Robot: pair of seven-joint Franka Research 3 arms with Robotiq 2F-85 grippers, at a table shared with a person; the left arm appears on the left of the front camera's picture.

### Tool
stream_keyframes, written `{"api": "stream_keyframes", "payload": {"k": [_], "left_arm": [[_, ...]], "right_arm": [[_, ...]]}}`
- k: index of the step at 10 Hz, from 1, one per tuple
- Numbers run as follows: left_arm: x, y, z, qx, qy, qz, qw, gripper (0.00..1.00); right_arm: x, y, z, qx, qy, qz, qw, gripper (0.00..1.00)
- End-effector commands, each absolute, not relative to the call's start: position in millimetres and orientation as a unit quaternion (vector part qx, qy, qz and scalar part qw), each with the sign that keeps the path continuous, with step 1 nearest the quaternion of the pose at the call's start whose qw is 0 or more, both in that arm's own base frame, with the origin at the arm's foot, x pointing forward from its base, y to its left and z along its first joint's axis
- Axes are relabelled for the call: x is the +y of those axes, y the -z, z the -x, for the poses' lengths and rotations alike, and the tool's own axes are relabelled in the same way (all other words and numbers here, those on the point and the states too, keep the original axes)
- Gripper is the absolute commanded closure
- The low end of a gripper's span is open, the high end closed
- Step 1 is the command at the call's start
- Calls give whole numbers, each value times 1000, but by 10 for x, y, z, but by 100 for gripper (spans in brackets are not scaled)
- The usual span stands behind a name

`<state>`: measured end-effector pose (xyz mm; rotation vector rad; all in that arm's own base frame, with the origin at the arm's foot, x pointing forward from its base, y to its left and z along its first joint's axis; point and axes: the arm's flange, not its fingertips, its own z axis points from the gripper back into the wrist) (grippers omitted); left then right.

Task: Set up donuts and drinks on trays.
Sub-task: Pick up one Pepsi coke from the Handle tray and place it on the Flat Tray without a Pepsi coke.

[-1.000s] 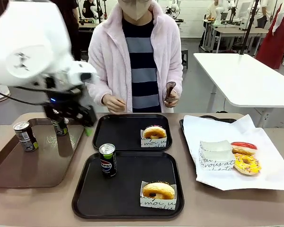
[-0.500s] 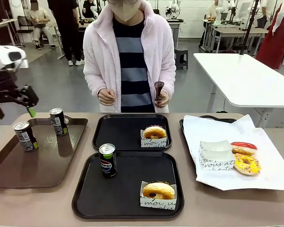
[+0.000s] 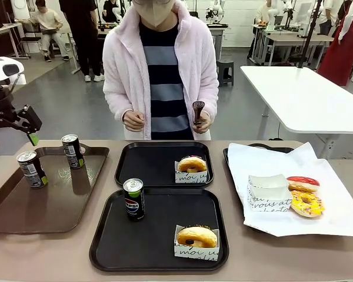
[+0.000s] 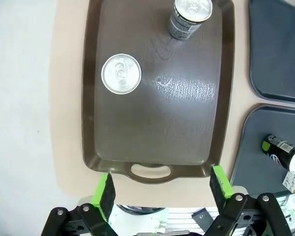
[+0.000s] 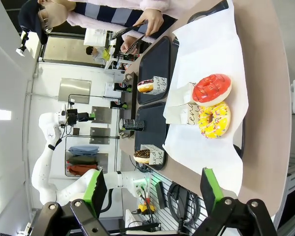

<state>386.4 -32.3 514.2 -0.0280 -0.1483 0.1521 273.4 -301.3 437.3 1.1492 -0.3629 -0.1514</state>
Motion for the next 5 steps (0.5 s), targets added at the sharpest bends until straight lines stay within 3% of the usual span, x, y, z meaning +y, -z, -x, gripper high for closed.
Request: {"api": "stream_keyframes", "payload": {"k": [1, 3, 5], "left_arm": [[-327, -5141, -3881, -73, -69, 16, 995, 0], [-331, -5139, -3865, -74, -74, 14, 994, 0], [-88, -4971, -4440, -54, -107, 15, 993, 0]], "right_arm": [[-3022, -4380, -2728, -174, 69, -544, 818, 0], [-3022, -4380, -2728, -174, 69, -544, 818, 0], [-3022, -4380, -2728, -174, 69, -544, 818, 0]]}}
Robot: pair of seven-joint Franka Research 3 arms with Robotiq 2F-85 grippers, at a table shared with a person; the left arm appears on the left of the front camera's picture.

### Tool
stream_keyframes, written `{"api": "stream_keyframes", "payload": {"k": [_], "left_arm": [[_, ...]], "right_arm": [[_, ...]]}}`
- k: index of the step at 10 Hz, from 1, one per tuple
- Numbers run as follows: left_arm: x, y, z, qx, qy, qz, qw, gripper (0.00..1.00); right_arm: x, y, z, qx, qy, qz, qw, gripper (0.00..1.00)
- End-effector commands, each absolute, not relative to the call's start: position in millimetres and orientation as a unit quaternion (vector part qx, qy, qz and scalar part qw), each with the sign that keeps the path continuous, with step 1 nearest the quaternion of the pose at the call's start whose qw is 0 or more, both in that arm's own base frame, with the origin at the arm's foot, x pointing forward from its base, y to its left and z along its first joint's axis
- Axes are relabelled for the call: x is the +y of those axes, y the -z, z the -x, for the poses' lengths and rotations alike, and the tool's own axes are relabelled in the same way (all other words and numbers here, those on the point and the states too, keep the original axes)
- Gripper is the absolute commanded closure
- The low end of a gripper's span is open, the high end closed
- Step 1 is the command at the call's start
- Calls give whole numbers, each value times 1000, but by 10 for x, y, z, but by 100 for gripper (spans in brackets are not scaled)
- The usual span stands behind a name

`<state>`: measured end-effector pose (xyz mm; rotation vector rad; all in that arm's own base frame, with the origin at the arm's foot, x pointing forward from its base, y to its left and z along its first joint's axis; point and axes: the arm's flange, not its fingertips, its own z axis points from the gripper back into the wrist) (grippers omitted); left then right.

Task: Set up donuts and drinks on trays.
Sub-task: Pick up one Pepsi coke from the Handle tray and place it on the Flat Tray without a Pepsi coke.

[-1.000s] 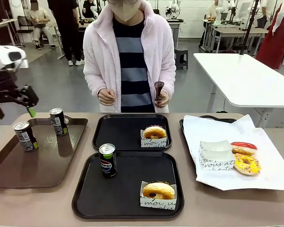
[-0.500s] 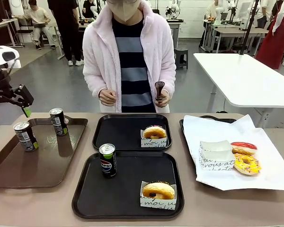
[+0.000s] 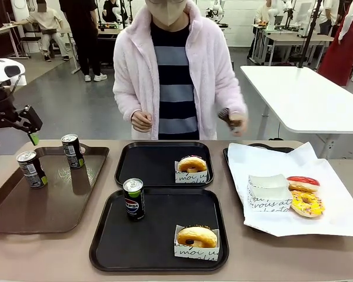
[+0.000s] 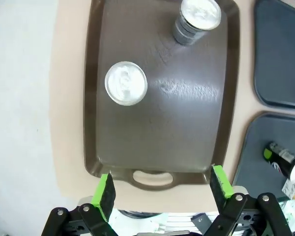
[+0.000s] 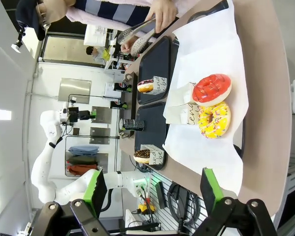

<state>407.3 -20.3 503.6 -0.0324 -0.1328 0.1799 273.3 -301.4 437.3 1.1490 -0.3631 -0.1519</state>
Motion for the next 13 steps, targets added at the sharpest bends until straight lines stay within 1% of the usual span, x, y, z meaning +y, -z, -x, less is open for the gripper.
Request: {"api": "stream_keyframes", "payload": {"k": [1, 2, 4, 5, 7, 8, 10, 11, 13], "left_arm": [[-5, -4876, -4585, -61, -129, 9, 990, 0], [69, -4758, -4666, -73, -149, 0, 986, 0], [185, -4633, -4929, -75, -161, -10, 984, 0], [210, -4475, -4901, -72, -173, -11, 982, 0], [235, -4370, -5020, -56, -167, -20, 984, 0], [246, -4267, -4948, -54, -176, -17, 983, 0], [283, -4144, -5000, -37, -177, -18, 983, 0], [283, -4051, -4945, -40, -181, -14, 983, 0], [260, -3961, -4987, -43, -181, -5, 982, 0]], "right_arm": [[-3022, -4380, -2728, -174, 69, -544, 818, 0], [-3022, -4380, -2728, -174, 69, -544, 818, 0], [-3022, -4380, -2728, -174, 69, -544, 818, 0], [-3022, -4380, -2728, -174, 69, -544, 818, 0], [-3022, -4380, -2728, -174, 69, -544, 818, 0], [-3022, -4380, -2728, -174, 69, -544, 818, 0], [-3022, -4380, -2728, -174, 69, -544, 818, 0], [-3022, -4380, -2728, -174, 69, -544, 818, 0], [-3022, -4380, -2728, -174, 69, -544, 818, 0]]}}
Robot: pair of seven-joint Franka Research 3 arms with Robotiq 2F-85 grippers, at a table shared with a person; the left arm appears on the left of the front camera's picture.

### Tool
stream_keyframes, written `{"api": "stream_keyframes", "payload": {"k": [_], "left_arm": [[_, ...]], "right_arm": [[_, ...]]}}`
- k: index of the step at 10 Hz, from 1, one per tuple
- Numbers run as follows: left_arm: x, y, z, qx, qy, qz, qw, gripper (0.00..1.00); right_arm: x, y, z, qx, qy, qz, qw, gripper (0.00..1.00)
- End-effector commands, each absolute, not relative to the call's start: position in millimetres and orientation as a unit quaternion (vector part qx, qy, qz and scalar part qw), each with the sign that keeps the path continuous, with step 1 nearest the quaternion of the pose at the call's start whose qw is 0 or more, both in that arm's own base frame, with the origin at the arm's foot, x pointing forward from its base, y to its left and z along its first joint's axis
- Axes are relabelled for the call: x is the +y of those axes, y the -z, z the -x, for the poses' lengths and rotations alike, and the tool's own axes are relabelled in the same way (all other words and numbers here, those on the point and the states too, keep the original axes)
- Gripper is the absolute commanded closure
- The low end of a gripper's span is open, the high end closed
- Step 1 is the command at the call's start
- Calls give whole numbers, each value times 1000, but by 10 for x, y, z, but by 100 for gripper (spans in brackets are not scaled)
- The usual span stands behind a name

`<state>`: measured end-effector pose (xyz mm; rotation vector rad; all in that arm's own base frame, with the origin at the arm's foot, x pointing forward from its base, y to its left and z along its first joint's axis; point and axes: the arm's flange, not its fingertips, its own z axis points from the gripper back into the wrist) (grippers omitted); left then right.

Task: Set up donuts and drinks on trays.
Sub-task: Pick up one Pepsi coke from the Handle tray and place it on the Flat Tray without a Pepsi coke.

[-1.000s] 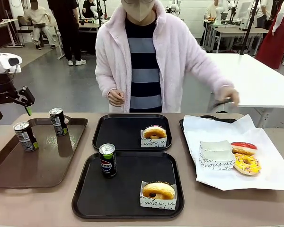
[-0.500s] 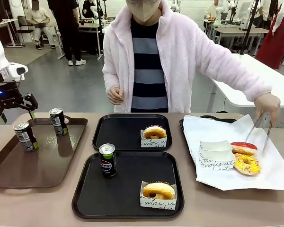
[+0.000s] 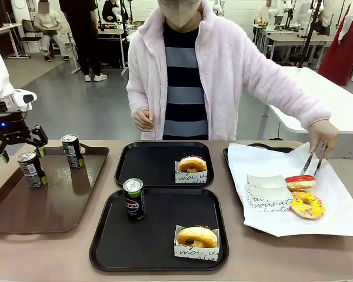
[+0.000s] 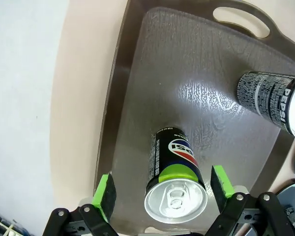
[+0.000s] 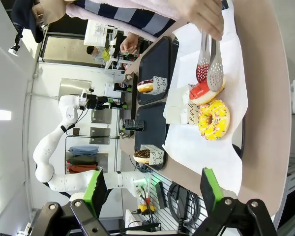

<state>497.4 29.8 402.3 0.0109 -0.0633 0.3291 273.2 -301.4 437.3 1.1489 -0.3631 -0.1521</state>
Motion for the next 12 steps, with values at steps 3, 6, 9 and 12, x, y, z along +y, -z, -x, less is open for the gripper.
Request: {"api": "stream_keyframes", "payload": {"k": [3, 6, 9, 12], "left_arm": [[167, -3810, -4986, -41, -182, -11, 982, 0], [117, -3691, -5012, -34, -180, -17, 983, 0], [116, -3689, -5014, -29, -180, -19, 983, 55], [146, -3742, -4998, -20, -194, -19, 981, 100]], "right_arm": [[-3022, -4380, -2728, -174, 69, -544, 818, 0], [-3022, -4380, -2728, -174, 69, -544, 818, 0], [-3022, -4380, -2728, -174, 69, -544, 818, 0], [-3022, -4380, -2728, -174, 69, -544, 818, 0]]}}
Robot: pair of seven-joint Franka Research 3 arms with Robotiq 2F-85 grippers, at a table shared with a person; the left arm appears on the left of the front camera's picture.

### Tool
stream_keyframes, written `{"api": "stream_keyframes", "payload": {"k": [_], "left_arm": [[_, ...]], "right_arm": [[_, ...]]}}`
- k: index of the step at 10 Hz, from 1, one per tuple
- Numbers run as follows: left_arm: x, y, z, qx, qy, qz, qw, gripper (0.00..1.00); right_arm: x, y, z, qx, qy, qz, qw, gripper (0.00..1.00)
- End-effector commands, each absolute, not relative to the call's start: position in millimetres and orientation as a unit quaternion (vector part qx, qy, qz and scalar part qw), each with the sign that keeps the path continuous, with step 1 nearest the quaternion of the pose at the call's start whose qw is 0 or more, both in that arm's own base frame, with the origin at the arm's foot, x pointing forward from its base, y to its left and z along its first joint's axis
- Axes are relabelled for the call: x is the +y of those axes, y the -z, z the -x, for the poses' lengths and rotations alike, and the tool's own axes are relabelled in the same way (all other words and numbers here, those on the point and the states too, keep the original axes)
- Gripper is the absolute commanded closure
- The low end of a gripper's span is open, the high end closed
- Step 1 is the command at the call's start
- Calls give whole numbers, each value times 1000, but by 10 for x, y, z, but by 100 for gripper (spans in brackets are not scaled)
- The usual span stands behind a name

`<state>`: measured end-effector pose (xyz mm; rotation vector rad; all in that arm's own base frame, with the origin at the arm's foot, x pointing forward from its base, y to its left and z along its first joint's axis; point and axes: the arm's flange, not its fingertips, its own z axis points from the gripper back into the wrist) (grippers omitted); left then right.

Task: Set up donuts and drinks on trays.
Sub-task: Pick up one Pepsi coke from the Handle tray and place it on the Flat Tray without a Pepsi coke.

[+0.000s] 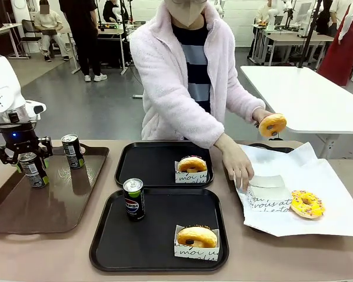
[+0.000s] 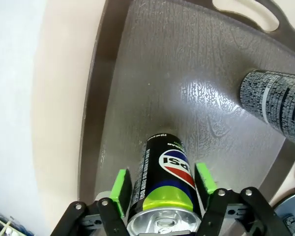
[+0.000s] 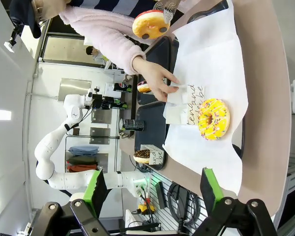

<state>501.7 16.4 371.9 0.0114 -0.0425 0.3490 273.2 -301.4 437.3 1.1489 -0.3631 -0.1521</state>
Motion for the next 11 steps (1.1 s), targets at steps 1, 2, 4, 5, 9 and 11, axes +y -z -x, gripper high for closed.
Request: {"api": "stream_keyframes", "payload": {"k": [1, 2, 4, 5, 9, 11], "left_arm": [[151, -3746, -4995, -16, -202, -23, 979, 72], [157, -3762, -5006, -11, -205, -24, 978, 82], [157, -3855, -4999, -5, -206, -20, 978, 100], [134, -4024, -4963, -5, -190, -16, 982, 100], [-40, -5022, -4506, -20, -126, -37, 991, 100], [-36, -5274, -4408, -44, -124, -16, 991, 100]], "right_arm": [[-3022, -4380, -2728, -174, 69, -544, 818, 0], [-3022, -4380, -2728, -174, 69, -544, 818, 0], [-3022, -4380, -2728, -174, 69, -544, 818, 0], [-3022, -4380, -2728, -174, 69, -544, 818, 0], [-3022, -4380, -2728, -174, 69, -544, 818, 0], [-3022, -4380, -2728, -174, 69, -544, 818, 0]]}}
